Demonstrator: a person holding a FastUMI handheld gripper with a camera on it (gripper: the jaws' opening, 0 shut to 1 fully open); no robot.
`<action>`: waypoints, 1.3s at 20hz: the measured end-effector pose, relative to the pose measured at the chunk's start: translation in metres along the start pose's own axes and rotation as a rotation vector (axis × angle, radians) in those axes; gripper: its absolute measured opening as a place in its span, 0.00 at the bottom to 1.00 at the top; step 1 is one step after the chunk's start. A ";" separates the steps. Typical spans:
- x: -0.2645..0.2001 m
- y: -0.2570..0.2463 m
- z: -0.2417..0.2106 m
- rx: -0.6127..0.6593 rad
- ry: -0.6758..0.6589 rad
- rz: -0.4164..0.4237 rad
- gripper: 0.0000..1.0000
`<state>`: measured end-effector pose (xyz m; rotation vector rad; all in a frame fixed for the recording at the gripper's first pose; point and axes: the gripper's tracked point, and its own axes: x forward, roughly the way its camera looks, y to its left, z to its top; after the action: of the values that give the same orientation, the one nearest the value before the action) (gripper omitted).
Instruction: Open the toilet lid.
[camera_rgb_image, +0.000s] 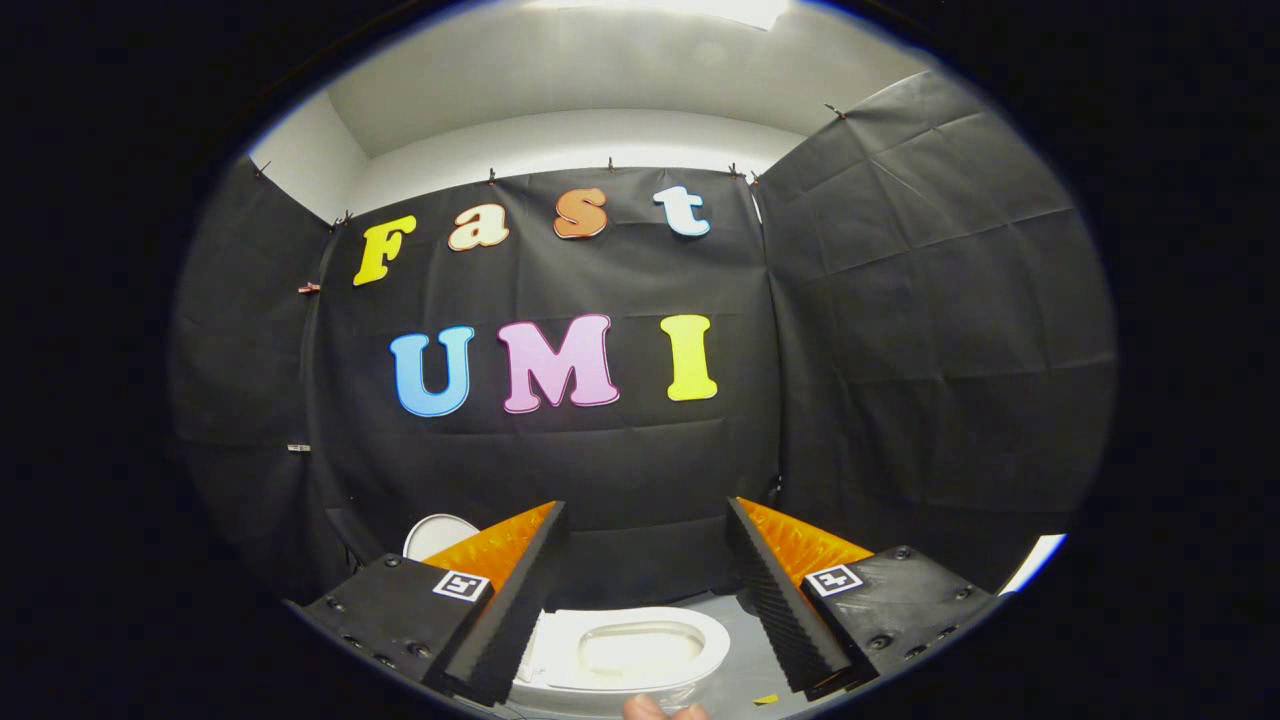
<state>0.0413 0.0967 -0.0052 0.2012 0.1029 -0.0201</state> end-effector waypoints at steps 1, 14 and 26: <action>0.000 0.000 0.000 0.000 0.000 0.001 0.99; -0.001 0.001 -0.004 -0.003 0.007 0.005 0.99; -0.003 -0.003 -0.012 -0.016 0.041 0.031 0.99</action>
<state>0.0370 0.0966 -0.0173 0.1869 0.1410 0.0158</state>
